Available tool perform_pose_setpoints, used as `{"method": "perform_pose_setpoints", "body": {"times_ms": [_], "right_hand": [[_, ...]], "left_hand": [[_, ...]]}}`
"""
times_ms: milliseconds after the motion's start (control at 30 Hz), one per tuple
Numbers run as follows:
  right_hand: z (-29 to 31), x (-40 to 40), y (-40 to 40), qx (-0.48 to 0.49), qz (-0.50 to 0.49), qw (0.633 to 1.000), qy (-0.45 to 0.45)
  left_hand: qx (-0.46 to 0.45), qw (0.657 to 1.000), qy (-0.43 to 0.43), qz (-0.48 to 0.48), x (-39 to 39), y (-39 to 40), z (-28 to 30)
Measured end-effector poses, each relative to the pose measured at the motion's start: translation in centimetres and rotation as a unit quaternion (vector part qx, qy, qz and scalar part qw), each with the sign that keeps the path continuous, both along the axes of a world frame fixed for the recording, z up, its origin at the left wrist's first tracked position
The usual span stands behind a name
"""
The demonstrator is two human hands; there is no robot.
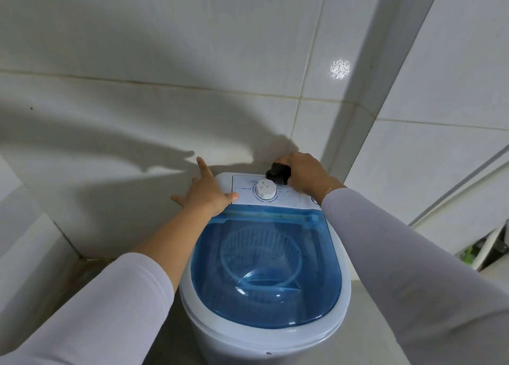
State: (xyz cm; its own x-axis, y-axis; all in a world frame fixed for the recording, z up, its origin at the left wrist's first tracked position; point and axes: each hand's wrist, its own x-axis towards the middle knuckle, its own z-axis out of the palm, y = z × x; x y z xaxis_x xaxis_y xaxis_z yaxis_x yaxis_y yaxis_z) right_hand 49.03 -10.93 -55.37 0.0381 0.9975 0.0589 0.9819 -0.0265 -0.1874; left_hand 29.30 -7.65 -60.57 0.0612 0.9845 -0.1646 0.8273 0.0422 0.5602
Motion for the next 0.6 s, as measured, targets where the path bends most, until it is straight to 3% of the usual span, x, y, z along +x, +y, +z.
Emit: {"method": "perform_pose_setpoints", "body": {"times_ms": [333,600], "right_hand": [[-0.2,-0.9,-1.6,0.018,-0.033,0.998,-0.059],[0.0,-2.0,-3.9,-0.01,-0.076,0.995,-0.058]], "left_hand": [[0.002,1.0,-0.008,-0.006,-0.1,0.3,-0.4],[0.003,1.0,-0.016,-0.007,-0.1,0.3,-0.4]]}}
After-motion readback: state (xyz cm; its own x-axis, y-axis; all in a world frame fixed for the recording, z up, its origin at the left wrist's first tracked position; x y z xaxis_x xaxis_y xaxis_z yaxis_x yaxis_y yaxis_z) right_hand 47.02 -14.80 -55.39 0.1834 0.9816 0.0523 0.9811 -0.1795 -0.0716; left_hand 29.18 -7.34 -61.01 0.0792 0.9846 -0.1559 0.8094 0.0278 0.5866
